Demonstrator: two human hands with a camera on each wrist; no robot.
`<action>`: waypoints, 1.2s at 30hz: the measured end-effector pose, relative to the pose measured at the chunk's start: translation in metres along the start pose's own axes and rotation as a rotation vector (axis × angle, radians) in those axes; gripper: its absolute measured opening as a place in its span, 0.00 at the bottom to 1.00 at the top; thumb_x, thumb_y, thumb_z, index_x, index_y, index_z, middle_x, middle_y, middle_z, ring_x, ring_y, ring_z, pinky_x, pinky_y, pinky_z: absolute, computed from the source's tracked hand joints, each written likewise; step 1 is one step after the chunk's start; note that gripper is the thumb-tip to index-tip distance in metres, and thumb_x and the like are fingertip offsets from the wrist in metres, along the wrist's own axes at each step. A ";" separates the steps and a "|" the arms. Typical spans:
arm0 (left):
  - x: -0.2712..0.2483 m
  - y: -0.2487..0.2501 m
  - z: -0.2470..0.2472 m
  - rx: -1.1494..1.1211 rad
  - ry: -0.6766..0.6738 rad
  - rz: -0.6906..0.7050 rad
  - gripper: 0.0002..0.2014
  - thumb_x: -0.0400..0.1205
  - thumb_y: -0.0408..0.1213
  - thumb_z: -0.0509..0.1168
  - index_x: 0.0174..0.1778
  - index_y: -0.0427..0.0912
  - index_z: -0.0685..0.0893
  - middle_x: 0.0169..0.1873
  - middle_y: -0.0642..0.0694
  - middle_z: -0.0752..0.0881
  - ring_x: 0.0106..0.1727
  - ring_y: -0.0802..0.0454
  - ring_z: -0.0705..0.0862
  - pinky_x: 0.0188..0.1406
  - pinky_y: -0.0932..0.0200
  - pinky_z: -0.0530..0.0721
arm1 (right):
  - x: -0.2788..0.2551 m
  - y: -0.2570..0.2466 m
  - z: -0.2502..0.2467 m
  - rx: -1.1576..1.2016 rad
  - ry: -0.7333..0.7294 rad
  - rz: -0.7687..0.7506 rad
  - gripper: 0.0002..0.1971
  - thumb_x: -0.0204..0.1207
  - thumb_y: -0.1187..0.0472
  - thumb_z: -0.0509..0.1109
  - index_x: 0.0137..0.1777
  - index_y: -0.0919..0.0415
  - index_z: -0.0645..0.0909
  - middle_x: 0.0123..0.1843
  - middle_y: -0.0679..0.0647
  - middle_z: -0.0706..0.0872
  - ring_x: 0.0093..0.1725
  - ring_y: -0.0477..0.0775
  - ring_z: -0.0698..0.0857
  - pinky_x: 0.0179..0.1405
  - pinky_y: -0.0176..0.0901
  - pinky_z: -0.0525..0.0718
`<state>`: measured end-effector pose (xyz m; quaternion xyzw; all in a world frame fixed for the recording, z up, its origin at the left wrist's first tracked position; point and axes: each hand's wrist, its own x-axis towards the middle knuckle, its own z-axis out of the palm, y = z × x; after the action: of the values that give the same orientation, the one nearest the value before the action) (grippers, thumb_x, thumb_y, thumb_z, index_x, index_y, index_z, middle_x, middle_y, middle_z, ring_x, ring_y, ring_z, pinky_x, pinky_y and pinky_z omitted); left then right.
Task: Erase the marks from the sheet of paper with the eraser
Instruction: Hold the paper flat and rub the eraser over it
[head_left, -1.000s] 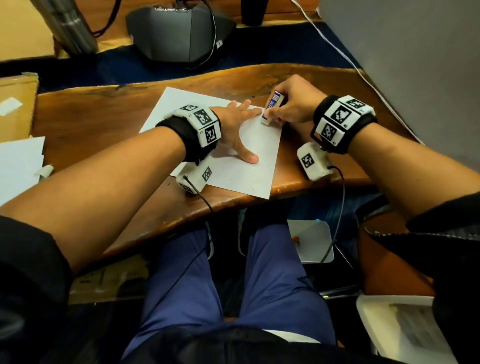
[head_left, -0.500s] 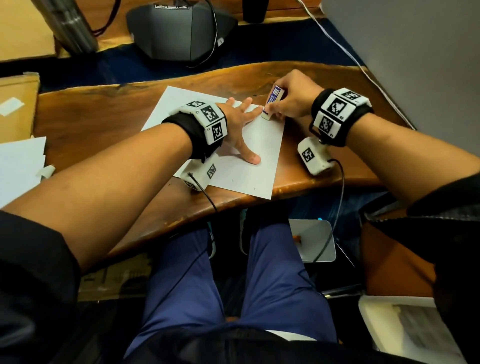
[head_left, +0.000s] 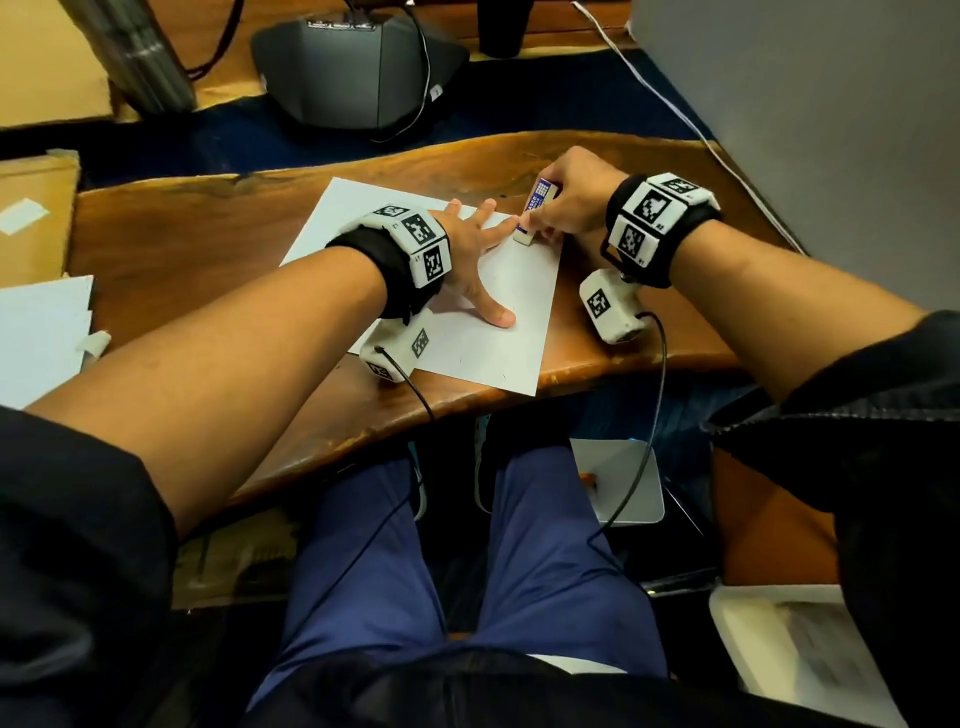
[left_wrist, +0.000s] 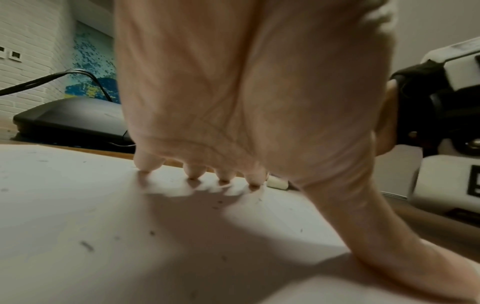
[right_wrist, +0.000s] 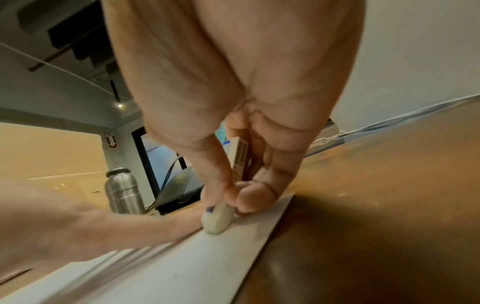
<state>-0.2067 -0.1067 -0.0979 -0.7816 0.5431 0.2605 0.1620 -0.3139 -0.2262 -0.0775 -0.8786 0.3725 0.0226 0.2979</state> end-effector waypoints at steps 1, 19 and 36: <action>0.001 -0.001 0.000 0.008 0.001 0.001 0.68 0.56 0.78 0.69 0.82 0.66 0.31 0.84 0.54 0.31 0.85 0.39 0.35 0.79 0.29 0.45 | 0.000 0.001 0.002 -0.003 0.013 -0.003 0.14 0.76 0.54 0.78 0.57 0.60 0.86 0.45 0.54 0.90 0.39 0.47 0.88 0.35 0.35 0.85; 0.001 -0.002 0.002 0.007 0.016 -0.008 0.68 0.56 0.79 0.68 0.82 0.63 0.30 0.84 0.53 0.31 0.85 0.39 0.35 0.79 0.30 0.45 | -0.007 0.002 0.010 -0.056 -0.022 -0.063 0.14 0.76 0.54 0.78 0.58 0.60 0.86 0.50 0.55 0.90 0.46 0.51 0.90 0.43 0.40 0.88; 0.005 -0.005 0.003 -0.029 -0.009 0.016 0.72 0.55 0.77 0.71 0.82 0.60 0.28 0.83 0.55 0.28 0.84 0.40 0.31 0.80 0.31 0.43 | -0.037 0.005 0.016 -0.105 -0.150 -0.129 0.09 0.76 0.54 0.78 0.53 0.54 0.86 0.46 0.49 0.89 0.43 0.45 0.88 0.38 0.36 0.83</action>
<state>-0.2015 -0.1067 -0.1033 -0.7785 0.5446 0.2731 0.1509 -0.3409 -0.1967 -0.0836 -0.9111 0.2899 0.0888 0.2792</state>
